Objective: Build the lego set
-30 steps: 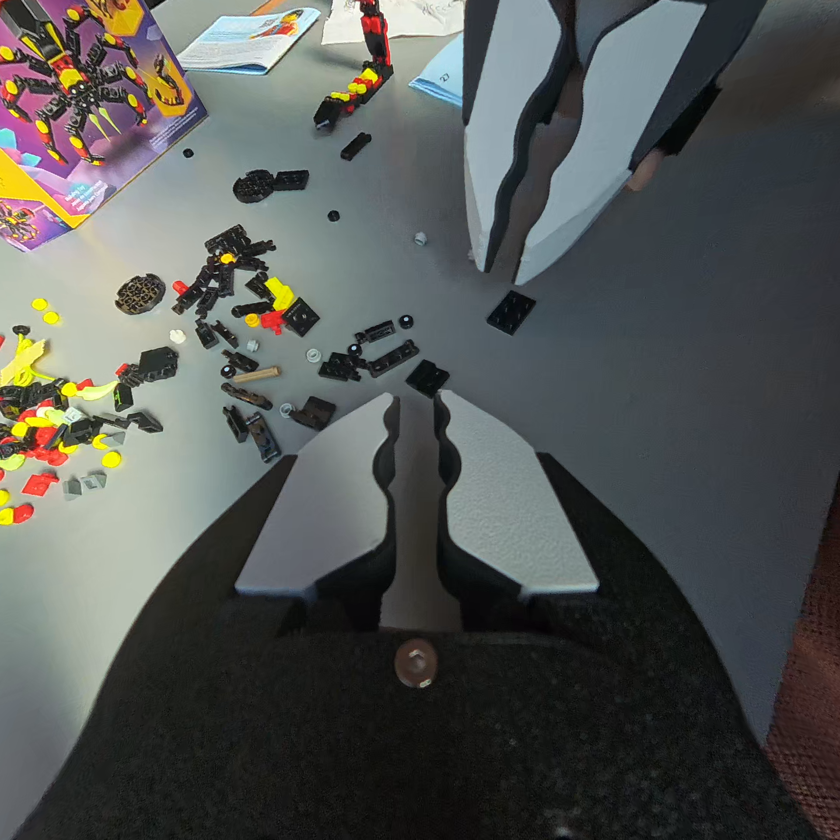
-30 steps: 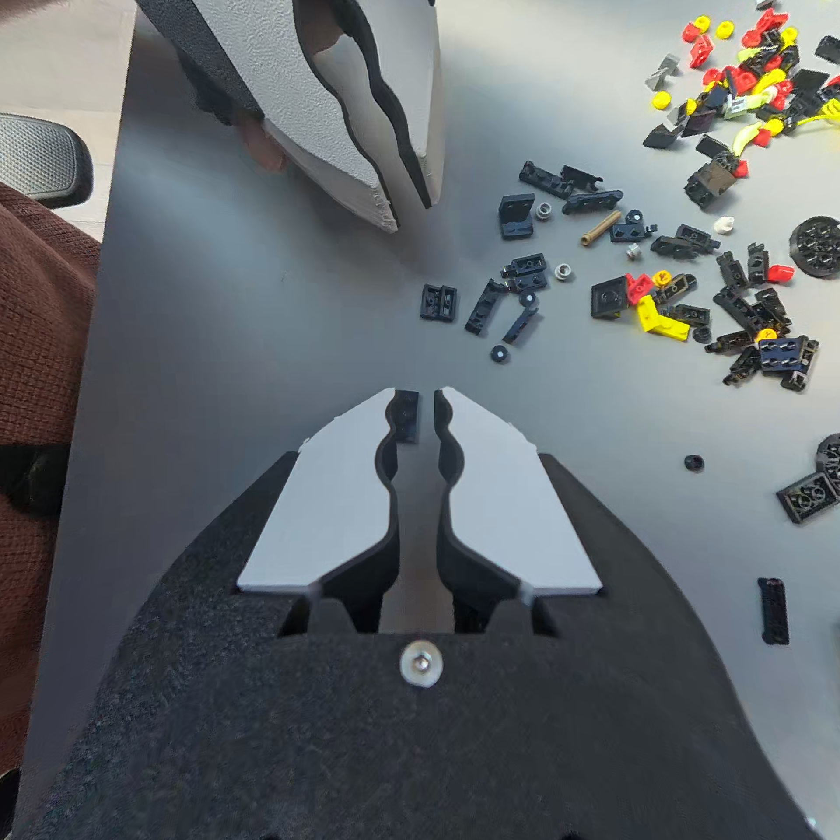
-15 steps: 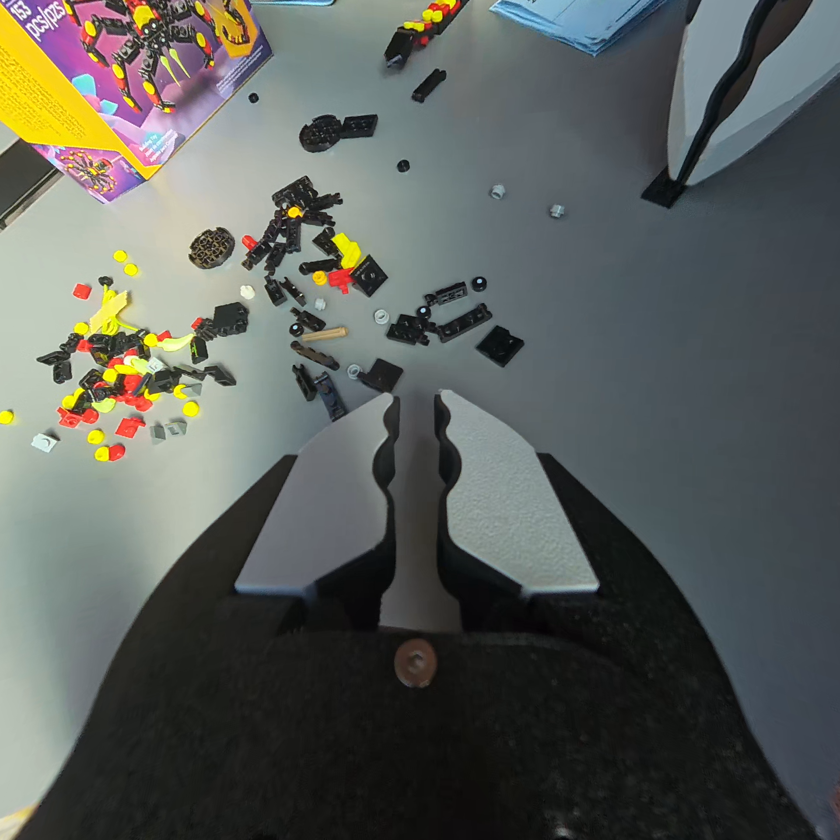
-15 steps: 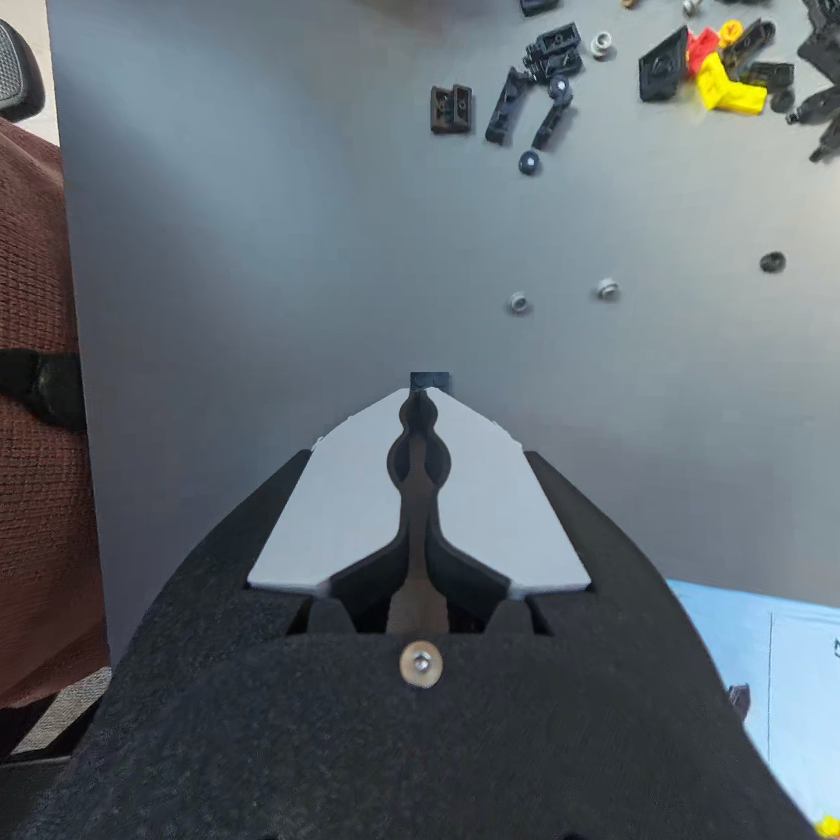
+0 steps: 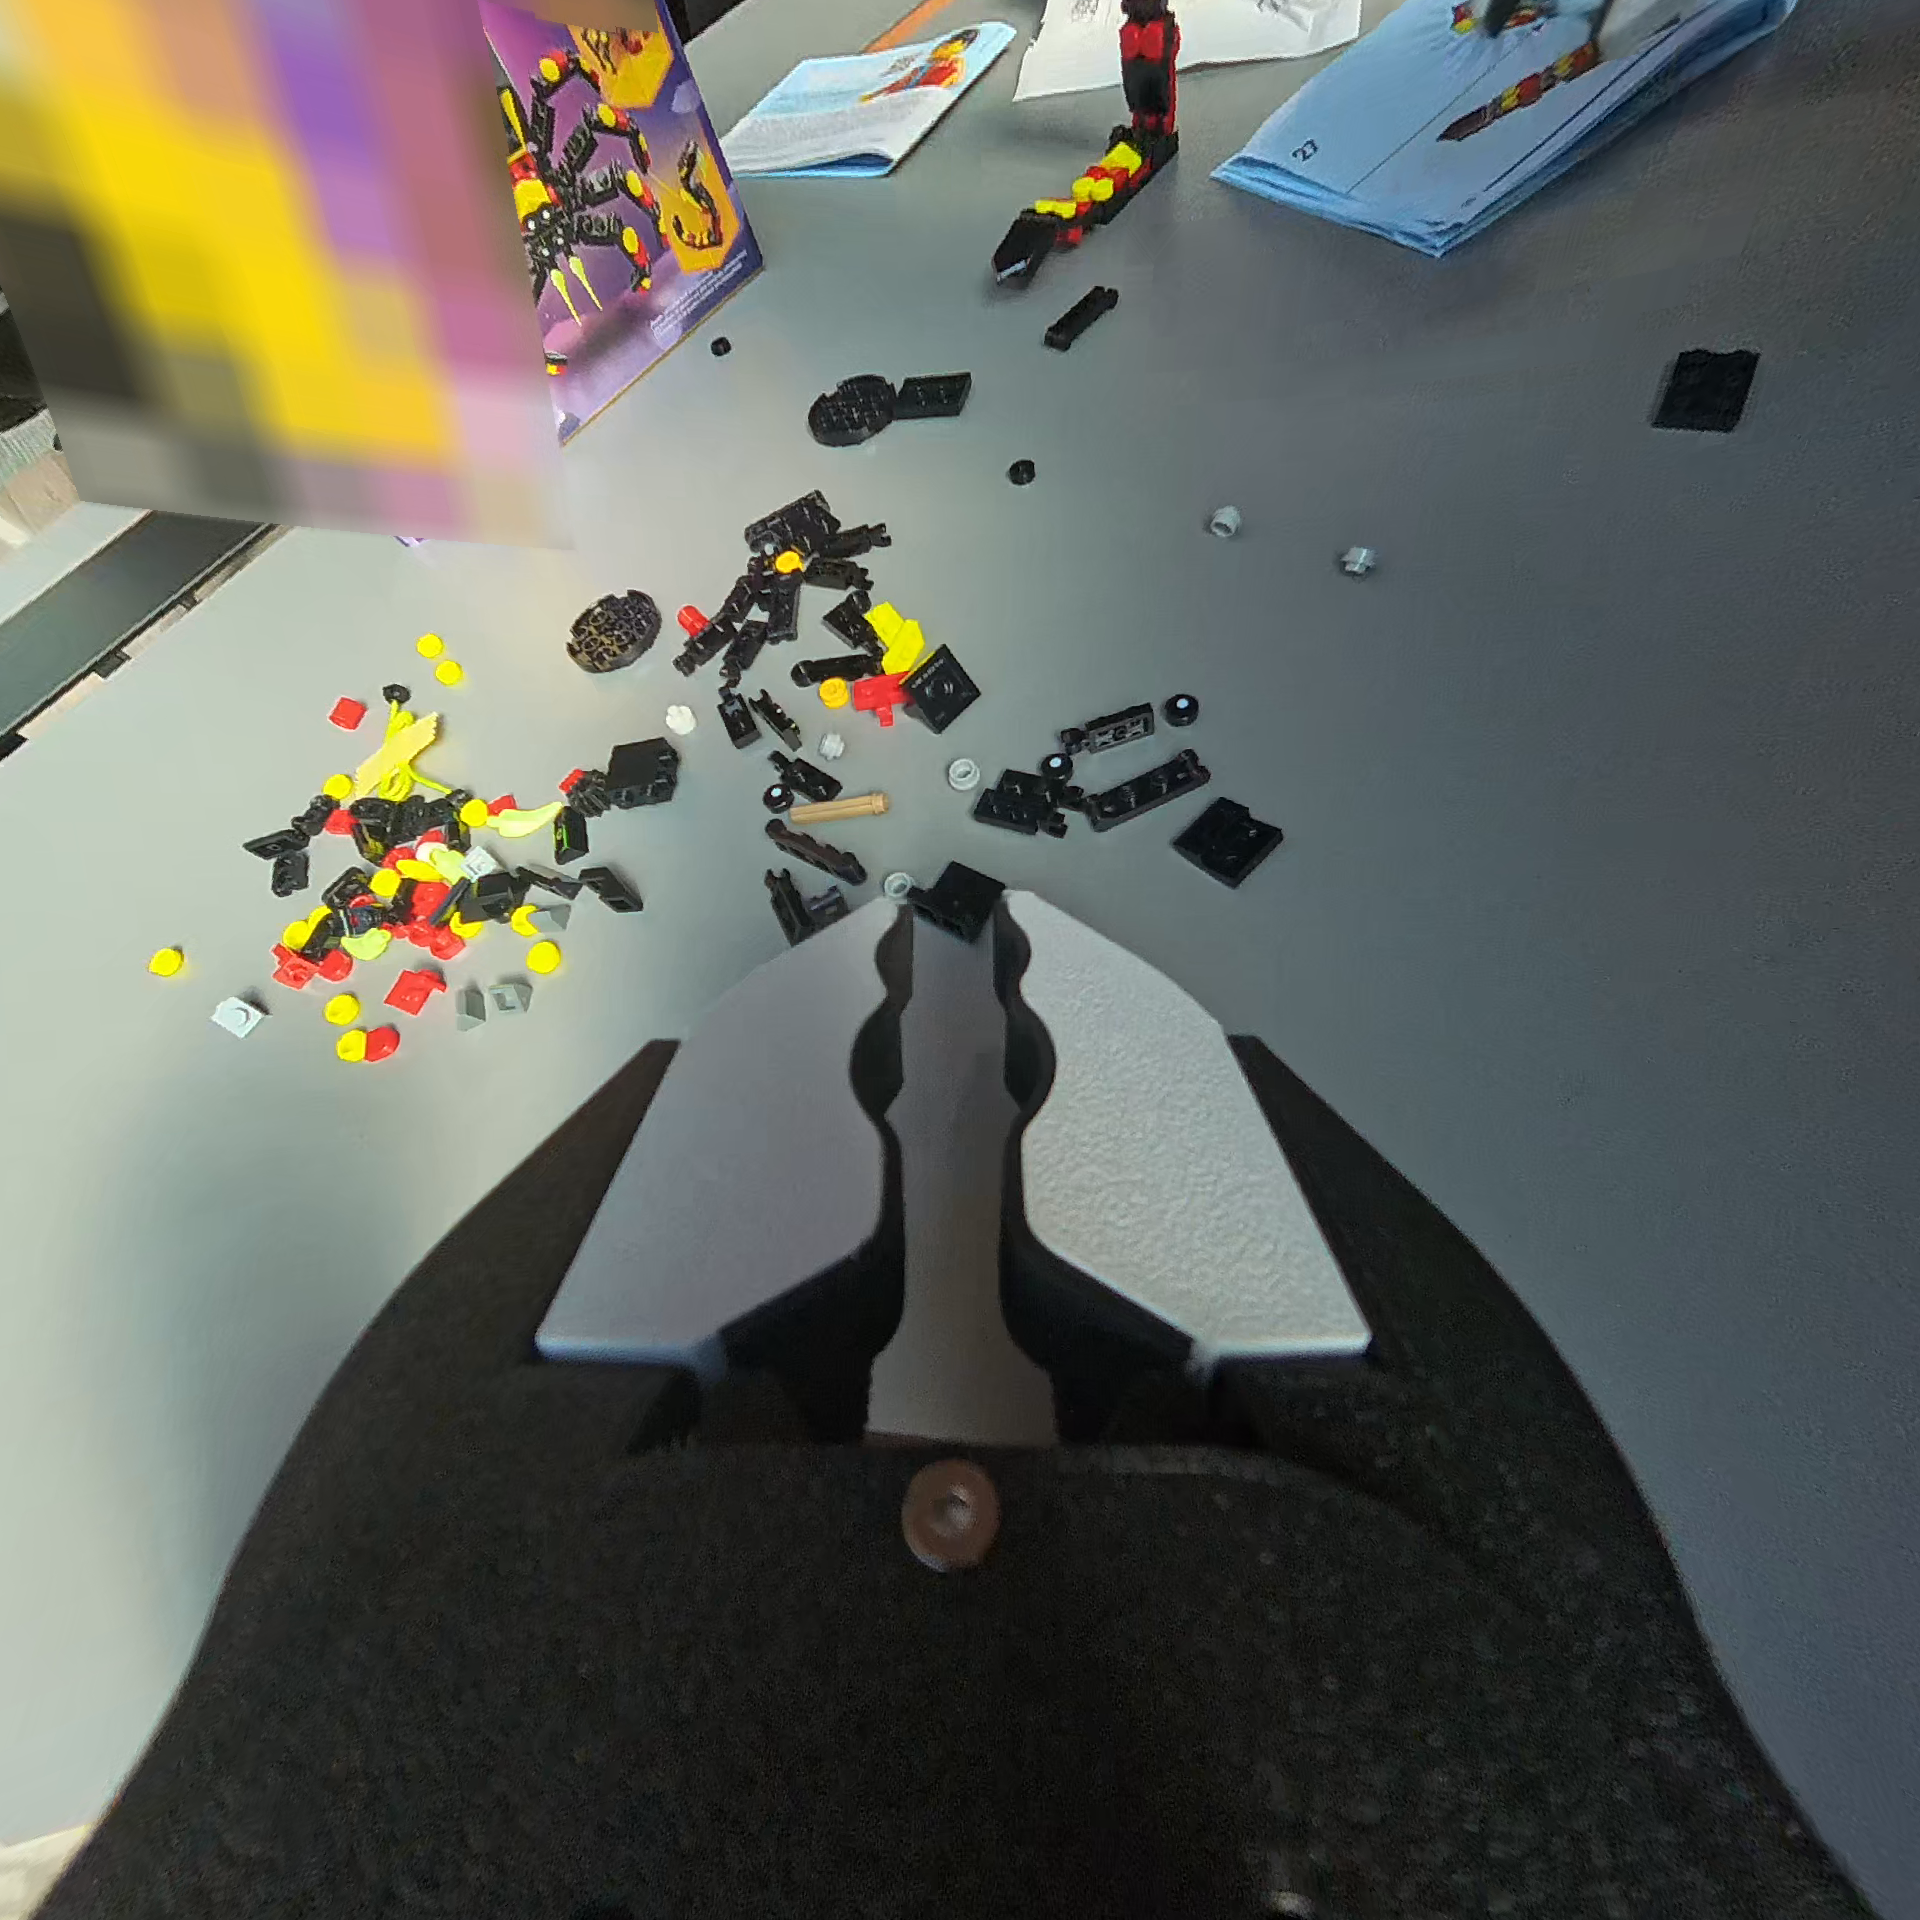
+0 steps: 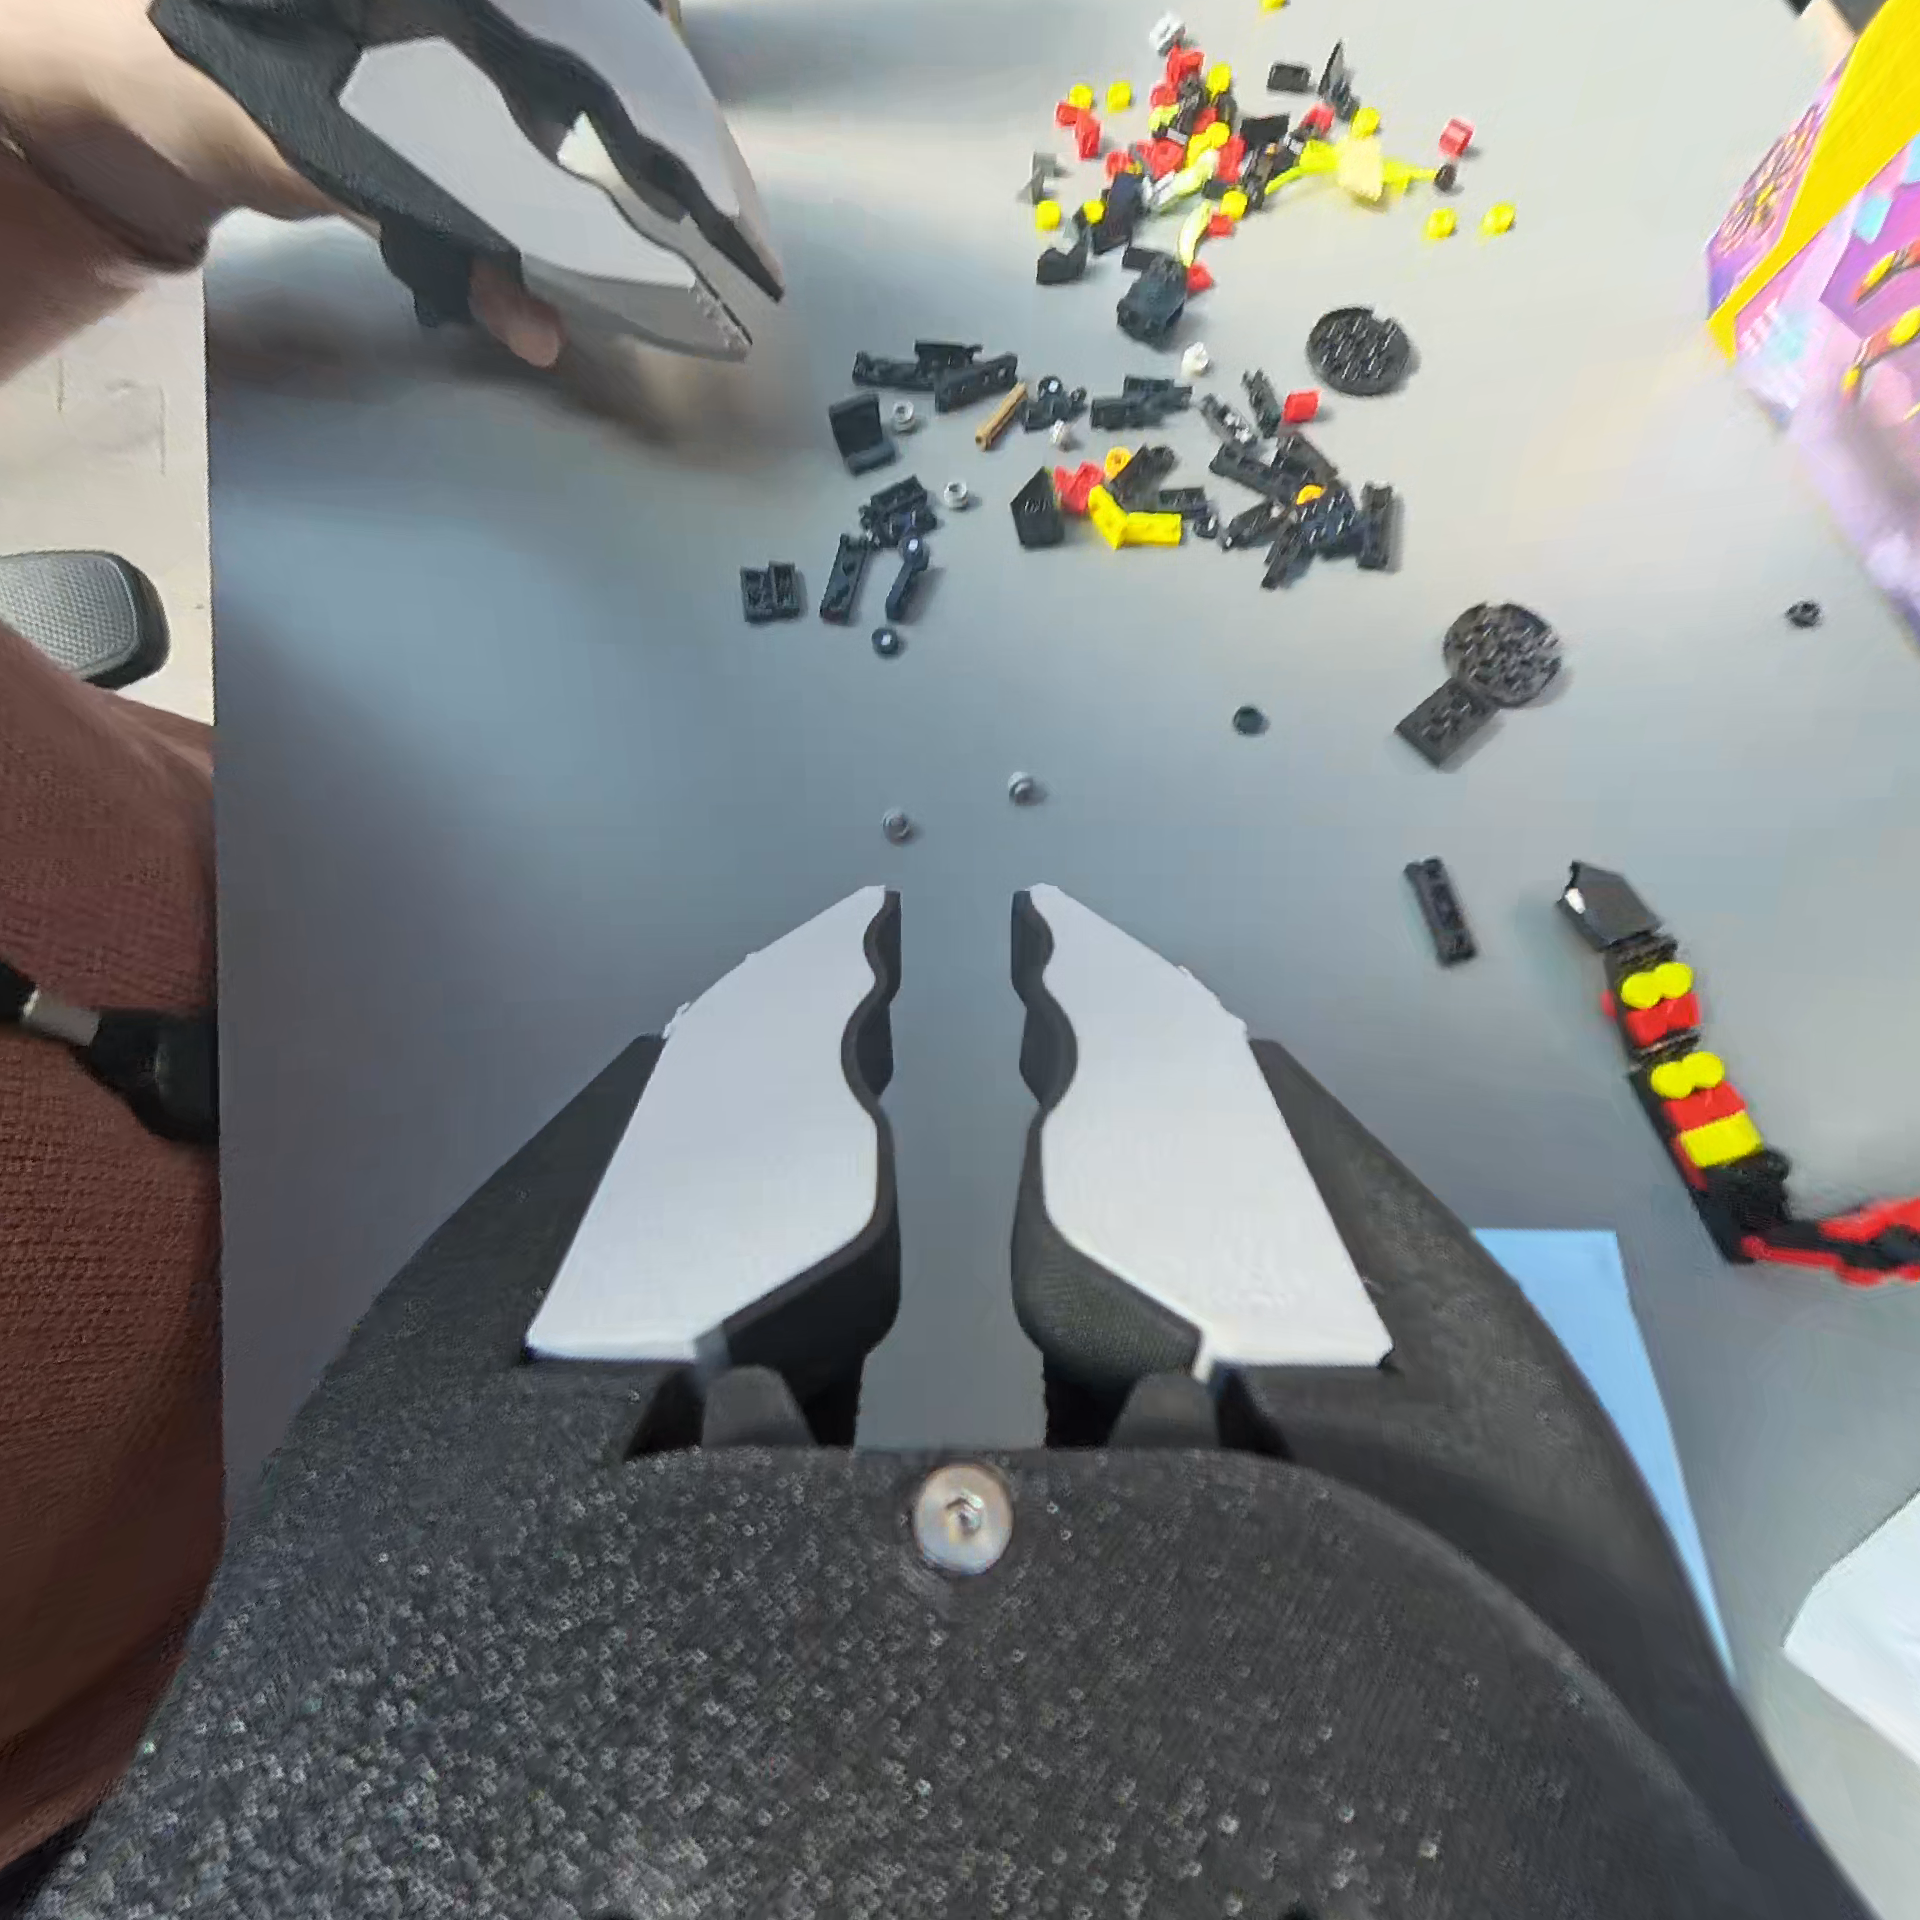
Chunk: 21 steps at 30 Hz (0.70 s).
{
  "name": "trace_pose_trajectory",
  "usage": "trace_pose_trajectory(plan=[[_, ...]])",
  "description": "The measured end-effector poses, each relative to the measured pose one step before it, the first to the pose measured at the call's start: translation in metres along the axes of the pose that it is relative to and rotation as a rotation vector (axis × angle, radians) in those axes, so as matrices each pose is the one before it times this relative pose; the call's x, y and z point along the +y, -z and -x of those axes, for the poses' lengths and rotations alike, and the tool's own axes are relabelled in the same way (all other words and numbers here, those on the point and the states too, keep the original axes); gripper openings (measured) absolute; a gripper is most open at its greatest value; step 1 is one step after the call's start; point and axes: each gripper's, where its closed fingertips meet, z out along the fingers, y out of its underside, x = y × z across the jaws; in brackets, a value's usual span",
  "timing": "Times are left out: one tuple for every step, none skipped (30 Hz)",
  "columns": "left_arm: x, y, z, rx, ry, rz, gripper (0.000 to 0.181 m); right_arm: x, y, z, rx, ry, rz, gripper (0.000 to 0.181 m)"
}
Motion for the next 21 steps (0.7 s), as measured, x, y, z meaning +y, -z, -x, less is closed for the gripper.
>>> trace_pose_trajectory(plan=[[-0.00345, -0.00081, 0.00190, -0.0219, -0.0209, -0.0248, 0.014, -0.01479, -0.00500, -0.00875, 0.0064, 0.0213, -0.0237, 0.020], [-0.00292, -0.00104, 0.00257, -0.0278, -0.0257, -0.0237, 0.014, -0.01314, -0.00777, -0.01143, 0.0163, 0.0194, -0.0126, 0.020], [-0.00158, -0.00147, 0.00247, -0.0255, -0.0243, -0.0182, 0.014, -0.00978, -0.01074, -0.01227, 0.0179, 0.0164, 0.0116, 0.020], [-0.00004, -0.00163, 0.00205, -0.0204, -0.0216, -0.0097, 0.014, -0.00860, -0.01243, -0.01046, 0.0082, 0.0256, 0.0181, 0.020], [0.00098, -0.00141, 0.00207, -0.0203, -0.0211, -0.0025, 0.015, -0.00951, -0.01331, -0.00920, 0.0024, 0.0335, 0.0019, 0.020], [0.00025, -0.00077, 0.00105, -0.0116, -0.0182, 0.0016, 0.016, -0.00871, -0.01385, -0.00963, 0.0016, 0.0192, -0.0030, 0.020], [-0.00171, 0.00024, -0.00010, -0.0027, -0.0108, -0.0065, 0.017, -0.00607, -0.01407, -0.00700, -0.0191, 0.0016, 0.0070, 0.020], [-0.00246, 0.00063, 0.00097, -0.0075, -0.0013, -0.0130, 0.017, -0.00608, -0.01316, -0.00489, -0.0308, -0.0088, 0.0000, 0.024], [-0.00052, 0.00040, 0.00226, -0.0160, 0.0062, -0.0055, 0.021, -0.00747, -0.01162, -0.00631, -0.0165, -0.0136, -0.0163, 0.026], [0.00112, 0.00003, 0.00266, -0.0185, 0.0077, 0.0021, 0.026, -0.00621, -0.01072, -0.00379, -0.0252, -0.0040, -0.0164, 0.028], [0.00101, 0.00014, 0.00073, -0.0070, 0.0032, 0.0020, 0.027, -0.00471, -0.01023, -0.00392, -0.0180, -0.0046, -0.0085, 0.031], [-0.00003, 0.00048, 0.00008, -0.0052, -0.0009, -0.0040, 0.027, -0.00496, -0.00925, -0.00565, 0.0053, 0.0060, -0.0116, 0.032], [-0.00090, 0.00077, 0.00050, -0.0106, -0.0051, -0.0085, 0.026, -0.00273, -0.00917, -0.00483, 0.0079, 0.0206, 0.0068, 0.034], [-0.00133, 0.00073, 0.00081, -0.0131, -0.0090, -0.0094, 0.023, -0.00368, -0.00858, -0.00433, 0.0096, 0.0240, 0.0045, 0.034], [-0.00152, 0.00064, 0.00105, -0.0142, -0.0131, -0.0105, 0.018, -0.00504, -0.00787, -0.00359, 0.0075, 0.0197, -0.0027, 0.032], [-0.00156, 0.00056, 0.00117, -0.0135, -0.0151, -0.0116, 0.015, -0.00267, -0.00791, -0.00273, -0.0029, 0.0161, 0.0183, 0.030], [-0.00148, 0.00039, 0.00097, -0.0106, -0.0123, -0.0107, 0.012, -0.00155, -0.00751, -0.00431, 0.0042, 0.0200, 0.0273, 0.029], [-0.00080, 0.00003, -0.00013, -0.0010, -0.0042, -0.0057, 0.011, -0.00301, -0.00674, -0.00405, 0.0018, 0.0270, 0.0142, 0.027], [0.00027, -0.00056, -0.00119, 0.0090, 0.0041, 0.0007, 0.010, -0.00293, -0.00655, -0.00536, 0.0081, 0.0282, 0.0116, 0.025], [0.00088, -0.00065, -0.00097, 0.0081, 0.0075, 0.0037, 0.009, -0.00231, -0.00664, -0.00678, 0.0148, 0.0203, 0.0128, 0.024], [0.00009, -0.00007, 0.00004, 0.0029, 0.0055, -0.0010, 0.008, -0.00238, -0.00691, -0.00496, 0.0015, 0.0219, 0.0094, 0.022]])
